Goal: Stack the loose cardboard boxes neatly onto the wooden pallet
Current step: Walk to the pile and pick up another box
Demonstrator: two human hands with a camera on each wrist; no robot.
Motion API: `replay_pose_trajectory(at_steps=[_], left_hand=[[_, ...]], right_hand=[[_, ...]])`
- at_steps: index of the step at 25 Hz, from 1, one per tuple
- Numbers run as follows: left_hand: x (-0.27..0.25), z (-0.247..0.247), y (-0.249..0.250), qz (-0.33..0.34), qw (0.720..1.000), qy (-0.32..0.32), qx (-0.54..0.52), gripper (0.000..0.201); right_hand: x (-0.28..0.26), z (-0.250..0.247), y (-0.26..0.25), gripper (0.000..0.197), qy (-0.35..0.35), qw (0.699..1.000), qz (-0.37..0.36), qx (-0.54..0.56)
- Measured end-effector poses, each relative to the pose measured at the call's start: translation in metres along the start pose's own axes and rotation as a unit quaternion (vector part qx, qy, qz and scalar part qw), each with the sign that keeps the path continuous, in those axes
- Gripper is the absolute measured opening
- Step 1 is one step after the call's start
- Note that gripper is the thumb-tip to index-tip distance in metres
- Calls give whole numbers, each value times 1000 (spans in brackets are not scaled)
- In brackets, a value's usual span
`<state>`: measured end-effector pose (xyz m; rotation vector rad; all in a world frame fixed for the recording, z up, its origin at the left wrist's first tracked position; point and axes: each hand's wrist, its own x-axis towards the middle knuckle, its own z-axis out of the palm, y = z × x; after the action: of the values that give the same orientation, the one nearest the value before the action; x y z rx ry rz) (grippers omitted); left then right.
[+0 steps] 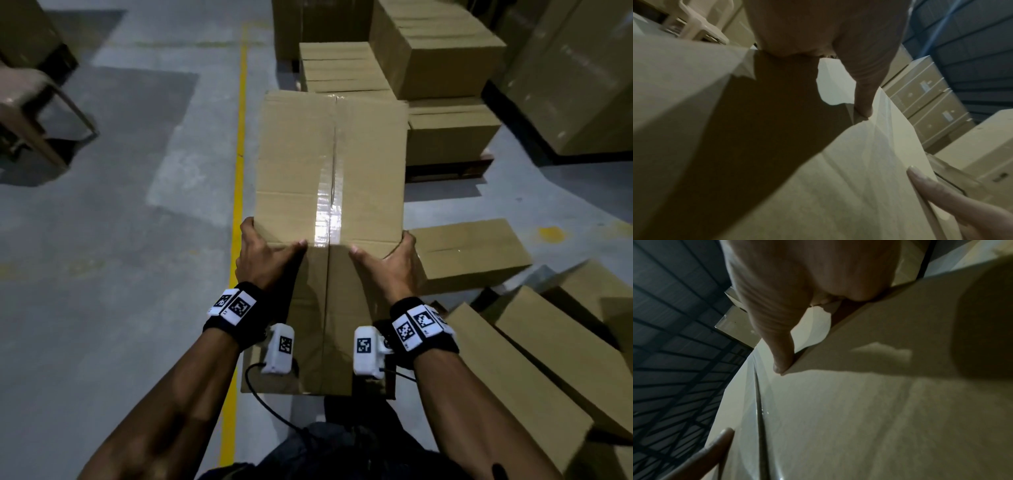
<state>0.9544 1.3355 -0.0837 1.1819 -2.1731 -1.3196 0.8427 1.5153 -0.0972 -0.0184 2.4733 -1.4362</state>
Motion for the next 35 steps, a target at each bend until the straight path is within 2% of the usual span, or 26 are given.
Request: replay_pose_trajectory(at_steps=[3,8,14,18,22,25,30,35], left_hand=[[80,13,12,-14,1000,-1,-4,97],[210,27,57,-34,999,20,18,102],[330,13,89,-21,999,48,13,104],[440,10,88,-20,998,51,15,101],[562,-2,84,0,1000,31,0,101],[650,-19,100,10,1000,-11,2,100],[775,-26,140,54,997,-56,18,98],[889,6,170,99,990,-94,29,99]], right_hand=[[73,35,-24,111,-34,999,-19,25],[198,79,-97,105,-47,997,-49,-25],[302,139,-181,116,-80,991,-104,-39],[377,200,-232,117,-94,988,-110,-47],[441,270,-283,114,-59,993,-94,-47],[482,312,-331,113,-26,997,-70,-24],[551,355,-393,111,29,999,-34,27],[638,384,-427,110,77,997,4,22]])
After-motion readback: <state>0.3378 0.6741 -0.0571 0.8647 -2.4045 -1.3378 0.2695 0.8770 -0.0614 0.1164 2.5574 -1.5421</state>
